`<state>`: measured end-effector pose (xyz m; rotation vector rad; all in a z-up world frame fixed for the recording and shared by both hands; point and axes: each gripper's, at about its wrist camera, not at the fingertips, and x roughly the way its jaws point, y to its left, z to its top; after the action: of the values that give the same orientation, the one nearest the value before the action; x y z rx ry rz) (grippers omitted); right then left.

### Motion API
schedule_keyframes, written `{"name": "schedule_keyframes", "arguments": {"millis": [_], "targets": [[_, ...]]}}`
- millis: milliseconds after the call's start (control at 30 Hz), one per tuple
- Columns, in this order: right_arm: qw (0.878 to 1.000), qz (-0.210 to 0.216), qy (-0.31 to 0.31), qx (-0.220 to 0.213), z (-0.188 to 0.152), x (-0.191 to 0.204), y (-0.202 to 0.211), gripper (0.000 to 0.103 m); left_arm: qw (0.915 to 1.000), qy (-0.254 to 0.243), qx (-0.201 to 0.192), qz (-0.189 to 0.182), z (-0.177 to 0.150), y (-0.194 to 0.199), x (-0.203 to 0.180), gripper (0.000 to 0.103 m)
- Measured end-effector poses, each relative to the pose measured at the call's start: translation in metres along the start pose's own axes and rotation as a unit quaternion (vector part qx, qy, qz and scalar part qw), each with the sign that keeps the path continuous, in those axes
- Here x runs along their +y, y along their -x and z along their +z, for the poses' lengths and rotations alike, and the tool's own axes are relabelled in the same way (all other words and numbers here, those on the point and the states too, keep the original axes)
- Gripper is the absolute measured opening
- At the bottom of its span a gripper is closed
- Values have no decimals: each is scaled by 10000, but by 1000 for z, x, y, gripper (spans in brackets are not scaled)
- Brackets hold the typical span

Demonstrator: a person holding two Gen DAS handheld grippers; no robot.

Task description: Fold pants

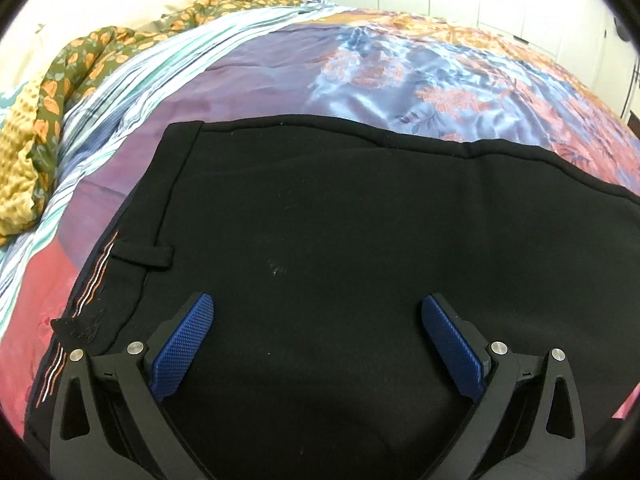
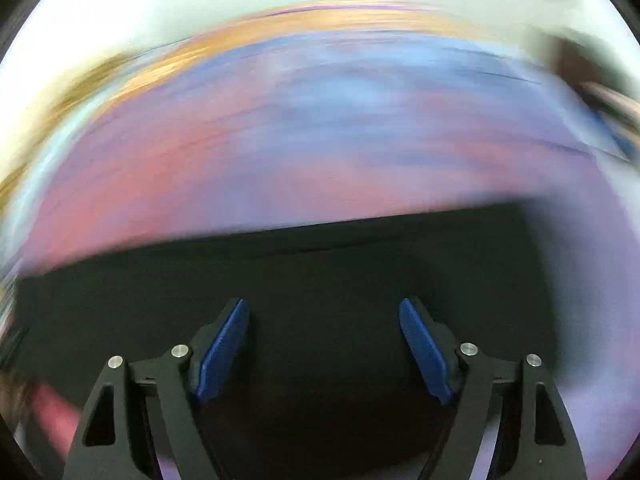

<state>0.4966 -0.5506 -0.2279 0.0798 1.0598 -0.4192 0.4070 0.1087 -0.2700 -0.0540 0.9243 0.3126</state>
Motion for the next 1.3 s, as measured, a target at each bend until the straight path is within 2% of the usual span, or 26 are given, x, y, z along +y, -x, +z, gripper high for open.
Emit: {"name": "schedule_keyframes", "arguments": {"millis": [67,100,167,233,333,400,467,533,567,667,767,900,1000,1033,1067,1133,1167,1200,1233,1267,1300], "targets": [[9986,41,-449,-285,12,-45,14,79,10000,2,-21,7,-1,0,0,103],[9979,182,-444,-427,16,-55,21,79,10000,-1,-29,18,-1,0,-1,102],[9958,778,-191,-435,22,-55,20,78,10000,-8,-35,29,-1,0,-1,103],[9944,1012,201,-225,24,-41,8,69,10000,-10,-34,34,-1,0,-1,103],[9956,795,490,33,24,-21,-13,57,10000,-17,-33,44,-1,0,-1,102],[9976,540,431,89,20,-18,-23,57,10000,-16,-33,42,-1,0,-1,102],[9968,631,465,160,14,-18,-30,44,10000,-16,-32,43,-1,0,-1,102],[9960,537,712,1,8,-16,-19,15,10000,-19,-32,50,-1,0,-2,102],[9953,569,786,-37,6,-16,-12,6,10000,-18,-33,49,-1,-1,-2,102],[9915,871,944,-182,-3,-17,17,6,10000,-20,-30,50,-1,-1,-2,102],[9822,1166,1460,-200,-25,-6,49,6,10000,-20,-28,50,-1,-1,-2,102],[9559,1462,2543,-113,-101,12,119,6,10000,-20,-25,50,-1,-1,-1,102],[9368,1540,3137,172,-181,10,173,6,10000,-29,-17,61,-1,-1,-1,103],[9352,1539,3177,290,-207,3,184,6,10000,-34,-9,67,0,-1,-1,102],[9366,1463,3163,374,-221,-3,189,6,10000,-39,1,74,0,-1,-1,102],[9510,884,2910,557,-259,-27,192,10,9999,-45,78,91,2,-2,-1,103],[9575,658,2737,630,-266,-35,190,17,9998,-48,134,101,4,-2,-1,103],[9695,313,2334,675,-274,-51,189,41,9995,-60,268,133,8,-1,-1,103],[9769,180,2037,621,-279,-60,192,58,9991,-76,380,158,11,1,-1,102],[9858,129,1632,382,-285,-68,203,60,9984,-109,531,148,13,6,-1,102],[9886,136,1477,249,-289,-69,212,60,9981,-135,600,108,14,16,-1,102]]}}
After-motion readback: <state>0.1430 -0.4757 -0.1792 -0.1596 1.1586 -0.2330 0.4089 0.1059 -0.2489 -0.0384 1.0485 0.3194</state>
